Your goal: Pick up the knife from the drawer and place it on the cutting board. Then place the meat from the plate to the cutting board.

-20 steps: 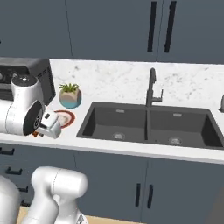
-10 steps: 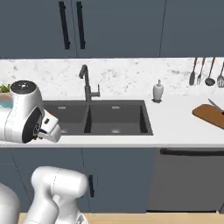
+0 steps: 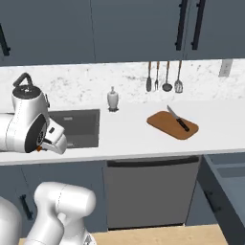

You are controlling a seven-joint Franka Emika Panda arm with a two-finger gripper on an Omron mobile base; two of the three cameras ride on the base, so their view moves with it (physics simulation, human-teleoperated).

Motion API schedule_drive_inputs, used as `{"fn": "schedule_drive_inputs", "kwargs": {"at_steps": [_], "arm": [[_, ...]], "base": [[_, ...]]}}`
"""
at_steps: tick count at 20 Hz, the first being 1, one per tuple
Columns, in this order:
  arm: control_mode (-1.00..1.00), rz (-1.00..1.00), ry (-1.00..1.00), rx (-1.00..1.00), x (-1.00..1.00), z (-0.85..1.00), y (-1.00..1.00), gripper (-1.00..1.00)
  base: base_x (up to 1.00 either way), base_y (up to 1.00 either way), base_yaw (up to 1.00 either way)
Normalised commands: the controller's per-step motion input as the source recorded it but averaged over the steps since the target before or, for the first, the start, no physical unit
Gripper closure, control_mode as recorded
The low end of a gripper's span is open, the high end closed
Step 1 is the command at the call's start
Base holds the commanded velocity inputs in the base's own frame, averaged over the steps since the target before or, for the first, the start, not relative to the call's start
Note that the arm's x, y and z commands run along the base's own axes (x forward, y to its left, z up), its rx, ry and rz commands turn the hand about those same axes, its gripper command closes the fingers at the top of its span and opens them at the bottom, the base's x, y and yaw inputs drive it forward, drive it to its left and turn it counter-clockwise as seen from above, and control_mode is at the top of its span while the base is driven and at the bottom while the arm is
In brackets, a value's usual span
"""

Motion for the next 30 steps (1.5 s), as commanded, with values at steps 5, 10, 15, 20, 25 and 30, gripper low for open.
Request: {"fn": "schedule_drive_inputs", "kwargs": {"at_steps": [5,10,15,20,25,30], "arm": [[1.00,0.00,0.00,0.00,0.00,0.00,0.00,1.00],[1.00,0.00,0.00,0.00,0.00,0.00,0.00,1.00],[1.00,0.00,0.00,0.00,0.00,0.00,0.00,1.00],[-1.00,-0.09,0.00,0.00,0.11,-0.10,0.03,1.00],[-1.00,-0.19,0.00,0.00,0.83,-0.60,-0.15,1.00],[-1.00,-0.09,0.00,0.00,1.00,-0.66,-0.33,1.00]], "base": [[0.52,-0.97,-0.16],[0.55,-0.67,-0.22],[0.87,-0.13,-0.33],[0.50,0.10,-0.19],[0.00,0.00,0.00],[0.00,0.00,0.00]]}}
